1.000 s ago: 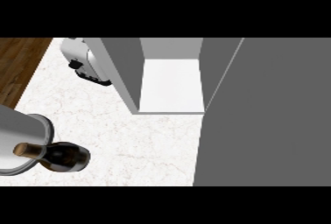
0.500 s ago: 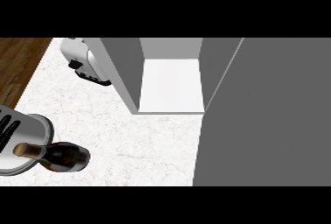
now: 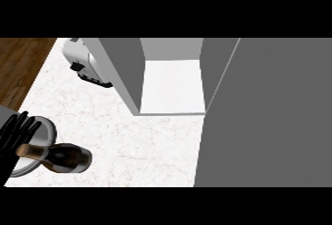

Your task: Pick up the wine, place it into the cabinet and close the cabinet

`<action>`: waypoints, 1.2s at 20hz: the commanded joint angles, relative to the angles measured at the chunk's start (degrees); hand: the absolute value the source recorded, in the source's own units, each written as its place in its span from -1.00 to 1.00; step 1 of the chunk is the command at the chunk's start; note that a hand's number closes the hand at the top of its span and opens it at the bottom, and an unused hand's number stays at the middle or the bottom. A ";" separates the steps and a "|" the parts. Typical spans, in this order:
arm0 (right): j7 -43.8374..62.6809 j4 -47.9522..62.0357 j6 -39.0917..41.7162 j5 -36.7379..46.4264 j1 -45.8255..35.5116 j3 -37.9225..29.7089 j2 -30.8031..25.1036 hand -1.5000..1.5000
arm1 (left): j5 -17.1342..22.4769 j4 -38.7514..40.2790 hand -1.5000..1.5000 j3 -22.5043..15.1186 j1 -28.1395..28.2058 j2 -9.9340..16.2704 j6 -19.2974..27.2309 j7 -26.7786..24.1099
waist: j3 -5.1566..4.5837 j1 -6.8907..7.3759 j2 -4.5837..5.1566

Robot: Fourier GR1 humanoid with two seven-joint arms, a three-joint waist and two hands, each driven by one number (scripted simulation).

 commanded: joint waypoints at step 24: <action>0.51 -6.01 2.01 -2.65 4.32 0.94 1.67 -1.00 | -15.01 47.94 -1.00 -4.78 -13.07 1.18 -3.82 -29.15 | -1.24 -0.99 0.60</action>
